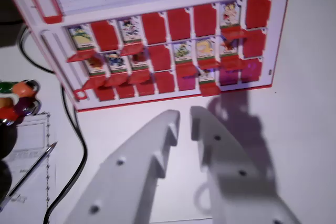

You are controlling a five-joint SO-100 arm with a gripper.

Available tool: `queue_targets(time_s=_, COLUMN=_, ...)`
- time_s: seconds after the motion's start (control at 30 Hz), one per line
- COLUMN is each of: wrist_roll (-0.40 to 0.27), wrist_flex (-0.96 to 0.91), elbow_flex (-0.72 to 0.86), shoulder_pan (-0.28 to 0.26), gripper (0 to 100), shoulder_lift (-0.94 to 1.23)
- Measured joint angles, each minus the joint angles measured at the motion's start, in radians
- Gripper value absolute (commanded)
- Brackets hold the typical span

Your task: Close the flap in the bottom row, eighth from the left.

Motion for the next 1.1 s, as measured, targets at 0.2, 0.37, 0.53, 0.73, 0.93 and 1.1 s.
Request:
queue_targets(time_s=0.2, wrist_roll=-0.025, wrist_flex=-0.069, elbow_flex=0.232, shoulder_pan=-0.064, gripper=2, shoulder_lift=0.241)
queue_targets(time_s=0.37, wrist_roll=-0.044, wrist_flex=-0.117, elbow_flex=0.411, shoulder_pan=-0.1, gripper=2, shoulder_lift=0.428)
queue_targets(time_s=0.53, wrist_roll=-0.071, wrist_flex=-0.164, elbow_flex=0.561, shoulder_pan=-0.11, gripper=2, shoulder_lift=0.589)
queue_targets(time_s=0.73, wrist_roll=-0.084, wrist_flex=-0.178, elbow_flex=0.653, shoulder_pan=-0.114, gripper=2, shoulder_lift=0.706)
queue_targets(time_s=0.93, wrist_roll=-0.084, wrist_flex=-0.178, elbow_flex=0.66, shoulder_pan=-0.114, gripper=2, shoulder_lift=0.723)
queue_targets(time_s=1.1, wrist_roll=-0.084, wrist_flex=-0.178, elbow_flex=0.675, shoulder_pan=-0.107, gripper=2, shoulder_lift=0.724)
